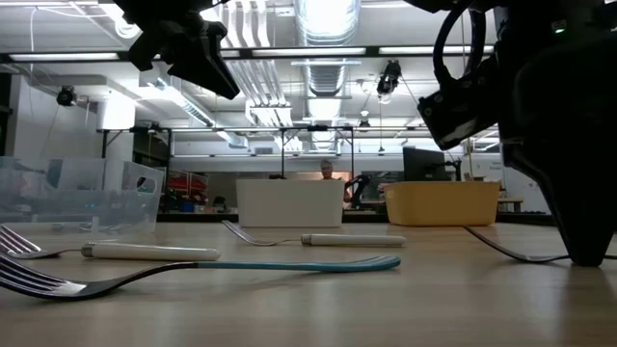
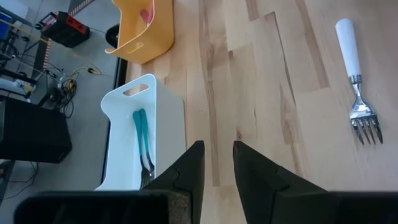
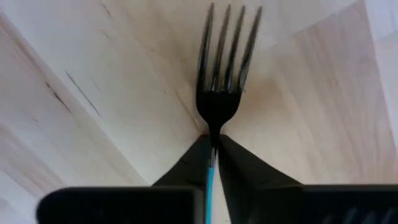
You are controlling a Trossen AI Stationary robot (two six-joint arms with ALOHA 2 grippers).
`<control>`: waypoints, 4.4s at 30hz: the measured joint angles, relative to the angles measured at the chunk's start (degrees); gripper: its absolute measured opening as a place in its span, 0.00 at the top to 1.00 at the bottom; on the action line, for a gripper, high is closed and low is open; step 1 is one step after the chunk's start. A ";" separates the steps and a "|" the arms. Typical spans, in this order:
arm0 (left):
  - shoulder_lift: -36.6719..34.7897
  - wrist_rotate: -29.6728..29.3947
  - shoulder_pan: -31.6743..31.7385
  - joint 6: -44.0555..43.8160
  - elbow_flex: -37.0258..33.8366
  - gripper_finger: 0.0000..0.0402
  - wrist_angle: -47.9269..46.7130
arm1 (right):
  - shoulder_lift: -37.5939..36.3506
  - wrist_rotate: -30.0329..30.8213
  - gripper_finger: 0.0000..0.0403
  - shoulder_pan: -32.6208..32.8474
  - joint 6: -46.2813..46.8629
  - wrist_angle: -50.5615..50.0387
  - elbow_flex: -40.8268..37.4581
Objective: Sort silverware by color (type)
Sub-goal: Put the right blue fork into the white bin
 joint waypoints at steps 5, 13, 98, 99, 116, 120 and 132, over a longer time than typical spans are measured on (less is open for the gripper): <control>0.00 -0.01 0.00 0.00 0.00 0.84 0.02 | -0.57 0.00 0.97 -0.05 -1.78 -0.73 0.85; 0.00 -0.02 0.00 0.02 0.00 0.84 0.10 | -3.99 1.74 0.98 -2.61 -6.19 -5.71 3.40; -1.42 6.97 40.67 12.89 -0.55 0.84 2.10 | -4.76 5.32 0.98 -74.03 -111.15 -16.18 15.99; -1.42 7.59 40.87 12.81 -0.56 0.84 2.21 | -4.83 6.56 0.98 -74.03 -110.97 -15.02 16.07; -2.35 13.08 40.83 3.52 -1.24 0.84 -2.22 | -6.75 8.40 0.98 -66.56 -109.89 7.23 24.43; -4.94 17.69 40.81 1.69 -3.54 0.84 -0.68 | -6.69 -0.49 0.98 -63.51 -110.01 17.68 24.65; -15.94 18.51 40.79 -2.32 -10.73 0.84 6.84 | -1.06 -4.98 0.98 -55.50 -112.27 31.84 24.54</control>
